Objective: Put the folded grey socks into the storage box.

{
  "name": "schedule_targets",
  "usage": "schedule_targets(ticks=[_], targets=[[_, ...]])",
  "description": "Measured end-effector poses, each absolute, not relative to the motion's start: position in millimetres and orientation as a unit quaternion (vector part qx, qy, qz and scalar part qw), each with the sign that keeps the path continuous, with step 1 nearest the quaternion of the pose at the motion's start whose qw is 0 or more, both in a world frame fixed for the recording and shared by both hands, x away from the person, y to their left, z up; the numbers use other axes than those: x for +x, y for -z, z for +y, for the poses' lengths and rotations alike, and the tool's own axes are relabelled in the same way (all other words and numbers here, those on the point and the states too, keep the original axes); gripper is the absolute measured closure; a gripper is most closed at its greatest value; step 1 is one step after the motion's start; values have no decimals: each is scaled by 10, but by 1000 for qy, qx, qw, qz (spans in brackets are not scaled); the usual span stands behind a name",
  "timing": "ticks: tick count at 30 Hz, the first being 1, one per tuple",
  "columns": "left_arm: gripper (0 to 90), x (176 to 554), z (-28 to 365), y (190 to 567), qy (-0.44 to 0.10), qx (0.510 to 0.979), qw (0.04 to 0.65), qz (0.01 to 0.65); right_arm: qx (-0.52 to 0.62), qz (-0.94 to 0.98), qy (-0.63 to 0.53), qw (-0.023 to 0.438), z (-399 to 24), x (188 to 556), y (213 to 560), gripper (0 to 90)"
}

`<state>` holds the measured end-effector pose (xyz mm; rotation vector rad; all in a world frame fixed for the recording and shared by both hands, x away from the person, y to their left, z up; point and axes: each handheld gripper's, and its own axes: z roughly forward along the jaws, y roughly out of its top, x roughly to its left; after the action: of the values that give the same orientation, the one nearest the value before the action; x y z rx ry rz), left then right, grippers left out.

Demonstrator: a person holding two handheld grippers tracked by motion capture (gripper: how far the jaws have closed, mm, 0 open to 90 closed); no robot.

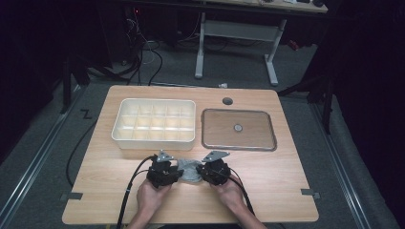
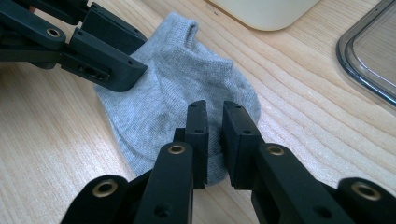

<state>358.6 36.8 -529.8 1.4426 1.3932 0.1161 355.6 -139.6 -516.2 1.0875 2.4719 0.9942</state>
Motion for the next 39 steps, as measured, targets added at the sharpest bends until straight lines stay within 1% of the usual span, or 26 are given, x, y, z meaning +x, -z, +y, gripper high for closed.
schedule_targets(ticks=[5,8,9,10,11,18,25,29,37,39], targets=[[669,3581,376,5279,-39,606,529,593,369,853,-343,134,-1391,3554,5164,811],[650,3587,396,5266,-33,603,530,595,367,855,-343,132,-1390,3553,5160,811],[616,3603,408,5245,-32,592,539,599,365,856,-342,133,-1386,3549,5157,811],[601,3603,408,5245,-32,592,539,599,365,856,-342,133,-1386,3549,5157,811],[587,3631,431,5216,-28,580,548,603,366,855,-342,132,-1389,3550,5157,811],[519,3776,439,5203,-19,559,555,616,367,854,-345,128,-1398,3558,5160,812],[511,3872,407,5254,-2,546,552,630,367,854,-347,123,-1411,3567,5162,813],[553,3867,400,5265,2,548,550,630,366,855,-347,121,-1418,3575,5163,815],[756,3818,392,5262,5,558,552,619,367,855,-347,117,-1417,3580,5161,817],[781,3808,390,5255,4,561,552,618,368,855,-347,116,-1414,3581,5160,818]])
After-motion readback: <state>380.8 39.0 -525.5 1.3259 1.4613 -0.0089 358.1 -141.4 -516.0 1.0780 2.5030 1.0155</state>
